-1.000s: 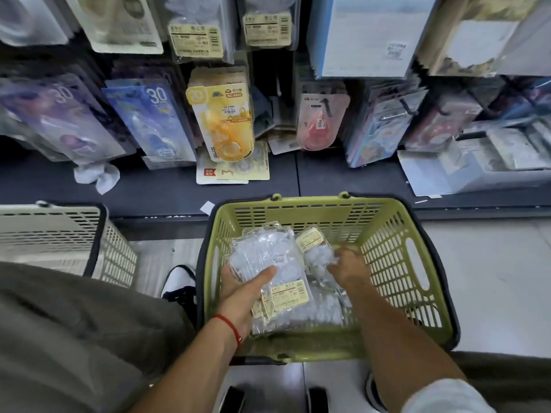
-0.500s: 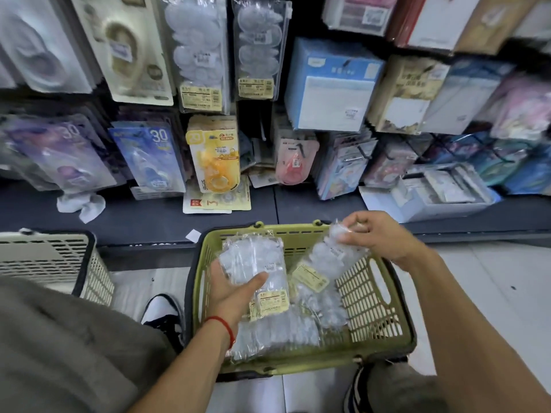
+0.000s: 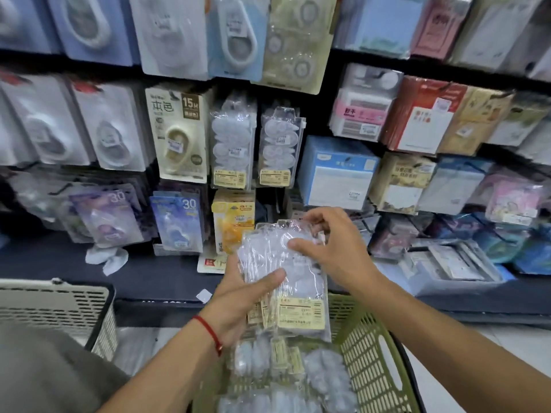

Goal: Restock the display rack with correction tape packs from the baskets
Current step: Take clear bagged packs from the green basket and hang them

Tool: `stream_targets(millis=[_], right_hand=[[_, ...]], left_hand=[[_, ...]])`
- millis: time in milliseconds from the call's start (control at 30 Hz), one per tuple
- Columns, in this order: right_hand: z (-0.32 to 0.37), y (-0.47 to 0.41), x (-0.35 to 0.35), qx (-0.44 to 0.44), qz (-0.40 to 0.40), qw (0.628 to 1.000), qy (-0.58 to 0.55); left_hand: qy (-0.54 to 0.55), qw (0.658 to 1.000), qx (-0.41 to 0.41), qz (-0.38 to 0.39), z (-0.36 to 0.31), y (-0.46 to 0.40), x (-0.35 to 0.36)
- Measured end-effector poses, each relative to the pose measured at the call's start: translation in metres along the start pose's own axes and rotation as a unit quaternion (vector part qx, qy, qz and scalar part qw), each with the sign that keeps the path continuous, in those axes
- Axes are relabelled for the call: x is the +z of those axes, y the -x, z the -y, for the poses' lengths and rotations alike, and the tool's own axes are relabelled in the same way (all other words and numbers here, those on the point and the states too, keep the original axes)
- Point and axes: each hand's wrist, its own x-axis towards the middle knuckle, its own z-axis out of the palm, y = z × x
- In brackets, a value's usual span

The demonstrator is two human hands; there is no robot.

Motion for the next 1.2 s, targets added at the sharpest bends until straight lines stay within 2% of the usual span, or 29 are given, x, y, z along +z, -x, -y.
stream_targets(millis=[100,200,267,433,567,633,767,1067,1200], right_hand=[[0.013,-0.015,-0.007,0.015,-0.033,0.998,-0.041],[0.019,-0.016,-0.015,0.057,0.005,0.988,-0.143],[0.015,-0.013,-0.013,0.064,0.019,0.988,-0.140],[0.023,-0.031,-0.008,0.045,-0.048,0.976,-0.209],[0.028,-0.053,-0.012,0.037,-0.077,0.964,-0.252],[0.029,-0.065,-0.013,0.038,-0.099,0.965,-0.242],[0.033,-0.085,-0.008,0.039,-0.100,0.964,-0.244],[0.031,-0.091,-0.001,0.025,-0.072,0.962,-0.262],[0.036,-0.089,0.003,0.014,-0.089,0.961,-0.260]], left_hand=[[-0.029,0.999,0.033,-0.028,-0.032,-0.013,0.007],[-0.061,0.994,0.081,-0.040,-0.069,-0.028,0.008],[-0.075,0.991,0.104,-0.038,-0.092,-0.039,0.010],[-0.069,0.990,0.121,0.006,-0.117,-0.063,0.013],[-0.081,0.980,0.175,-0.037,-0.130,-0.068,0.010],[-0.147,0.955,0.241,-0.084,-0.137,-0.068,0.001],[-0.271,0.873,0.354,-0.195,-0.149,-0.066,-0.017],[-0.247,0.878,0.341,-0.228,-0.157,-0.067,-0.037],[-0.238,0.879,0.337,-0.238,-0.160,-0.065,-0.038]])
